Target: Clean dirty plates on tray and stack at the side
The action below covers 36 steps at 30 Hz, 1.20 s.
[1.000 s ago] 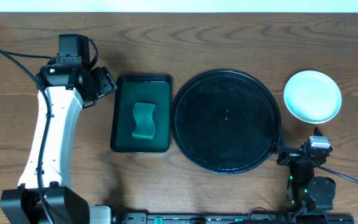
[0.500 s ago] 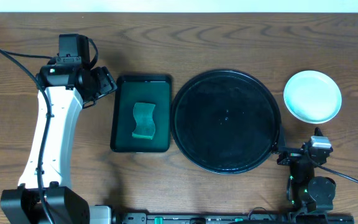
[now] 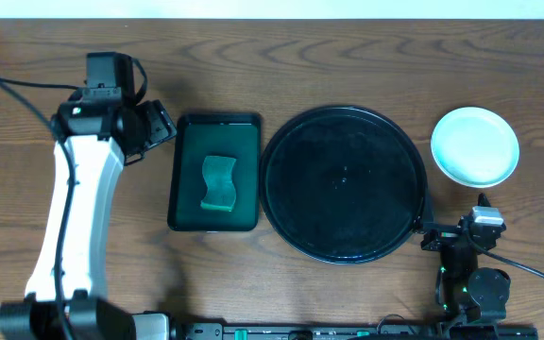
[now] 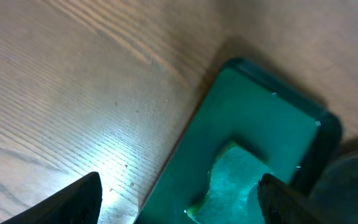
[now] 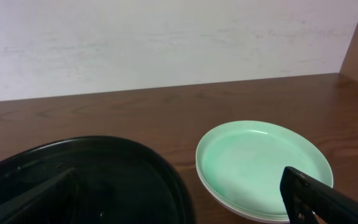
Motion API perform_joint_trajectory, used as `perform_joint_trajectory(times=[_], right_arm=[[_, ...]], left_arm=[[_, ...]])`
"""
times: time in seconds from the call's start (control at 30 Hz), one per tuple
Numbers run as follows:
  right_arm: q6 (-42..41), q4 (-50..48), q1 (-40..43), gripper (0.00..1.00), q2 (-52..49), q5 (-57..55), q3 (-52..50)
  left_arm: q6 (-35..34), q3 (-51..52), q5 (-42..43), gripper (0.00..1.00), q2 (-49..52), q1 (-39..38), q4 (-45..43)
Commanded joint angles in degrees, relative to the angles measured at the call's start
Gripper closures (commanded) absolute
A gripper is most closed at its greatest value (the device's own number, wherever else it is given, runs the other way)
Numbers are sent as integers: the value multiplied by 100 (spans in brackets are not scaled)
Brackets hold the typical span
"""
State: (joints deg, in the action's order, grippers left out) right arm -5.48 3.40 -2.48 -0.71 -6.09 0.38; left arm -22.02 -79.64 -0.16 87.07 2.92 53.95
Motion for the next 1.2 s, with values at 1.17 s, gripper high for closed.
perform_joint_trajectory(times=[1.17], right_arm=[[-70,9,105,1,39,-96,-7]], left_arm=[[76,461,-205,20,-8671,-26,1602]])
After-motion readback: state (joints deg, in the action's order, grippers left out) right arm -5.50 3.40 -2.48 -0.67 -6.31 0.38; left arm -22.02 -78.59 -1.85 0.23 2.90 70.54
